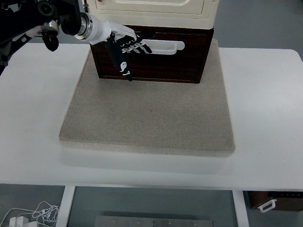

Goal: Close the drawer under the combination cabinet

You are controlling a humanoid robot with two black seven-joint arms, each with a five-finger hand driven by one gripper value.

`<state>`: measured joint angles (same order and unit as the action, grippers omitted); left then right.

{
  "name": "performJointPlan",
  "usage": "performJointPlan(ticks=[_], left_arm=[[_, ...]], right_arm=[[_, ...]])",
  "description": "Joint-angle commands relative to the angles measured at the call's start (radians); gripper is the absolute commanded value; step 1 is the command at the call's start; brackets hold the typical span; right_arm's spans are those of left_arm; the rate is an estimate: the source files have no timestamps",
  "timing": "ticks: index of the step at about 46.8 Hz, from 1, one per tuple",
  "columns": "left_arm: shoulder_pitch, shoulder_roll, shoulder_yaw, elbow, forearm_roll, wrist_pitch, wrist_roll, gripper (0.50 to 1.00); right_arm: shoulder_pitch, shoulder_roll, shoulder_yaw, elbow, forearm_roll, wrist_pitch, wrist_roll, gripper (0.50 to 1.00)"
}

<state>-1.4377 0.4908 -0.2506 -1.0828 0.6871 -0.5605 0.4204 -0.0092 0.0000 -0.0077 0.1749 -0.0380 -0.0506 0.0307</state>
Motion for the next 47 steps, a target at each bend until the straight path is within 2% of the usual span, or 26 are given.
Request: performJointPlan(ticks=[1, 8, 14, 21, 39, 47], left_arm=[[-0.003, -0.003, -0.003, -0.015, -0.006, -0.013, -0.005, 0.994], [0.000, -0.003, -0.024, -0.043, -0.012, -0.029, -0.014, 0.996], [0.002, -0.005, -0.055, -0.066, -0.017, -0.047, -0.052, 0.996], [0.005, -0.011, -0.122, -0.085, -0.024, -0.050, -0.126, 0.996], [0.014, -0.015, -0.334, -0.063, -0.259, -0.050, -0.390, 0.996], [0.014, -0.015, -0.472, 0.009, -0.285, -0.044, -0.437, 0.996]], right_arm=[[0.000, 0.000, 0.000, 0.002, 0.000, 0.000, 0.000, 0.952], [0.000, 0.000, 0.000, 0.000, 0.000, 0.000, 0.000, 0.952], [0.000, 0.000, 0.000, 0.000, 0.000, 0.000, 0.000, 0.952], [0.000, 0.000, 0.000, 0.000, 0.000, 0.000, 0.000, 0.952], [0.000, 0.000, 0.000, 0.000, 0.000, 0.000, 0.000, 0.952], [0.000, 0.000, 0.000, 0.001, 0.001, 0.000, 0.000, 0.952]])
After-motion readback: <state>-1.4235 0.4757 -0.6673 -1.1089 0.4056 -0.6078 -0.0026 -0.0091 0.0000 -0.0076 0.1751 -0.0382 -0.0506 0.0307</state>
